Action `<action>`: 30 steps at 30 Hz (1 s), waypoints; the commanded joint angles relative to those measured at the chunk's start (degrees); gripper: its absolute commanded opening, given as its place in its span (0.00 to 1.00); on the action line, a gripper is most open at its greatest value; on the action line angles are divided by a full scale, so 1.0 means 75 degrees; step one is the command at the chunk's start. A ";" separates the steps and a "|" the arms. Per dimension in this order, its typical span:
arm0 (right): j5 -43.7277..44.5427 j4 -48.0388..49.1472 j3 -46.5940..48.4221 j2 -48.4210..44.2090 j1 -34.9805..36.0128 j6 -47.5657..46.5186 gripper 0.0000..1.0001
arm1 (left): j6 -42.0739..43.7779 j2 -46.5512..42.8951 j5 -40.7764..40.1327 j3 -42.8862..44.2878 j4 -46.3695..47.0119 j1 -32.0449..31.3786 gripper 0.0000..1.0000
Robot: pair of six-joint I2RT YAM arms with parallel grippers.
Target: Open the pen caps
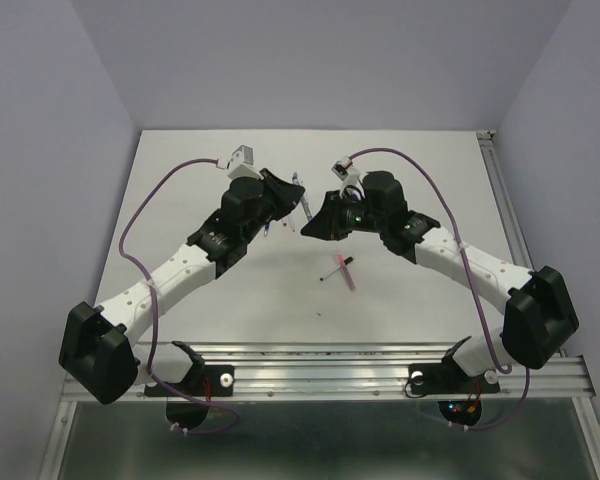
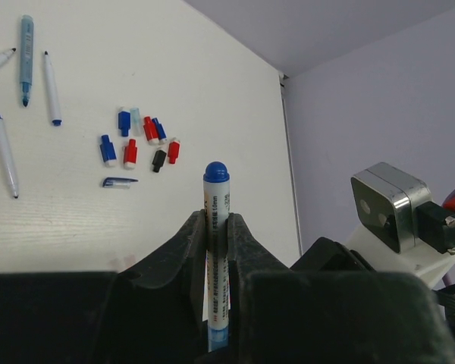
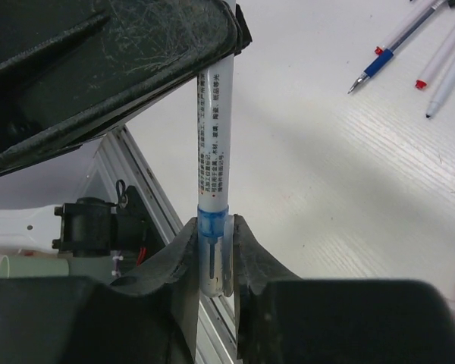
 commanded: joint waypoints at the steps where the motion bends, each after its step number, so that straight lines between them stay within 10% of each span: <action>1: -0.0364 0.0684 0.0177 -0.0215 -0.0019 -0.0088 0.16 | 0.0126 -0.0004 -0.0037 0.0246 0.0334 -0.0022 0.00; 4: -0.0469 0.0754 0.0048 -0.0321 -0.0019 -0.0146 0.01 | 0.0138 -0.0027 -0.0059 0.0211 0.0357 -0.0022 0.00; 30: -0.2356 0.1223 -0.3163 -0.2056 0.1305 0.0604 0.01 | 0.0654 0.2340 -0.1430 0.3222 -0.0205 0.2708 0.00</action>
